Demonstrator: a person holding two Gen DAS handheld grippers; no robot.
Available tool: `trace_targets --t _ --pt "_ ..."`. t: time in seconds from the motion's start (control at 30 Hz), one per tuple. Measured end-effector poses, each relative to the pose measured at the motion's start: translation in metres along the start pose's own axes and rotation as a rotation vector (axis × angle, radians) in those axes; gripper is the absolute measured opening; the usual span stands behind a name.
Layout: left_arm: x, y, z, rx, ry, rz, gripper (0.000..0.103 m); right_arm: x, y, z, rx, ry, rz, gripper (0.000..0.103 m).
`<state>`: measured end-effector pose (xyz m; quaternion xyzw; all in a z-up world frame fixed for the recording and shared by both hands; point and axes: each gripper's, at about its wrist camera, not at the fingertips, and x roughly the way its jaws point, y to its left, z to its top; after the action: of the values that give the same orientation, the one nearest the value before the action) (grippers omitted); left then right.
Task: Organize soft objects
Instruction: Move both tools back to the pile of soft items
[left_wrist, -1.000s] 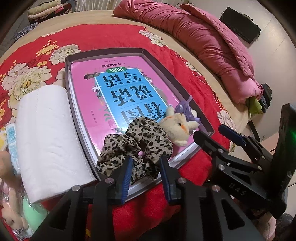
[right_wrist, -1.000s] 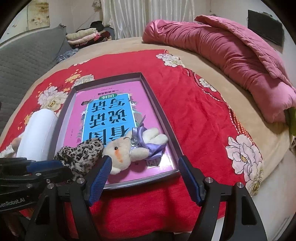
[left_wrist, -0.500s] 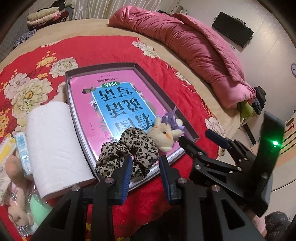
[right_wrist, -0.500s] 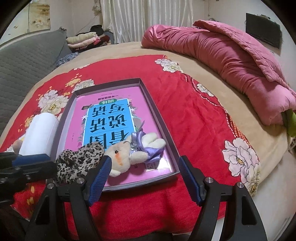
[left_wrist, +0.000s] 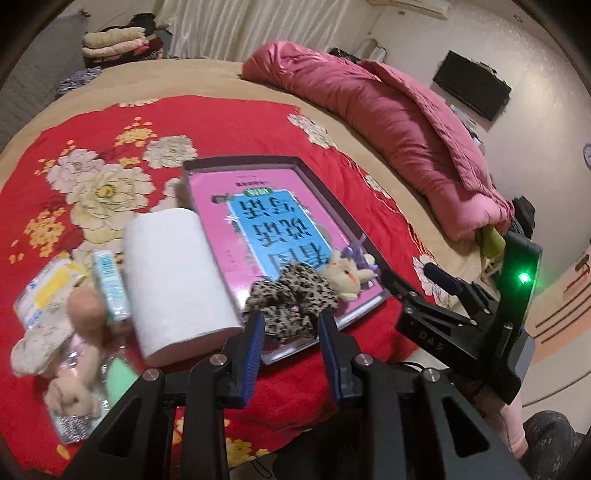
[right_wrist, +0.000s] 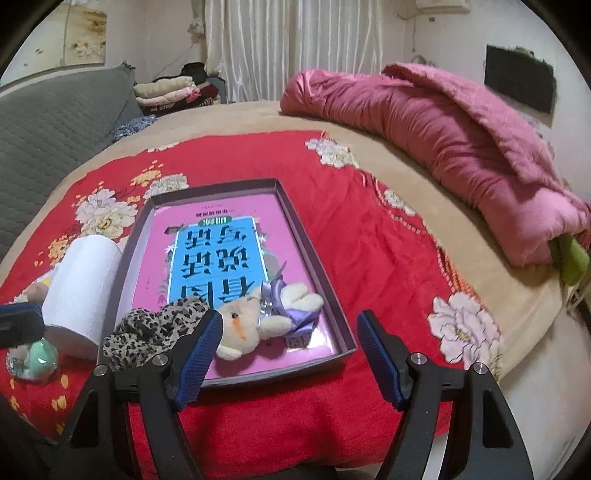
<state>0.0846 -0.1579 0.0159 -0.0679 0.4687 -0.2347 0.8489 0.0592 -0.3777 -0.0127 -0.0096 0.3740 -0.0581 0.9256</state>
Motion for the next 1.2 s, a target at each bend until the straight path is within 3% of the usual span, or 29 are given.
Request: trace_targets --t 0.23,0.3,0.5,0.77,0.9,1.2 --pt "-0.028 0.028 0.002 -0.055 -0.062 0.03 0.03 -0.031 0.021 0.027 -0.021 -0.071 0.052 0.076" --pt "-0.041 0.042 0.001 -0.076 -0.094 0.069 0.03 -0.045 0.033 0.037 -0.034 -0.107 0.086 0.076" --pt "-0.084 0.111 -0.009 -0.2 -0.161 0.179 0.03 -0.081 0.074 0.06 -0.074 -0.183 0.196 0.076" --pt "-0.125 0.196 -0.033 -0.341 -0.201 0.304 0.03 -0.096 0.144 0.057 -0.191 -0.167 0.324 0.077" --pt "-0.128 0.215 -0.045 -0.39 -0.199 0.299 0.03 -0.092 0.173 0.046 -0.237 -0.121 0.382 0.077" --pt "-0.104 0.214 -0.056 -0.383 -0.157 0.18 0.03 -0.073 0.216 0.014 -0.36 -0.019 0.422 0.077"
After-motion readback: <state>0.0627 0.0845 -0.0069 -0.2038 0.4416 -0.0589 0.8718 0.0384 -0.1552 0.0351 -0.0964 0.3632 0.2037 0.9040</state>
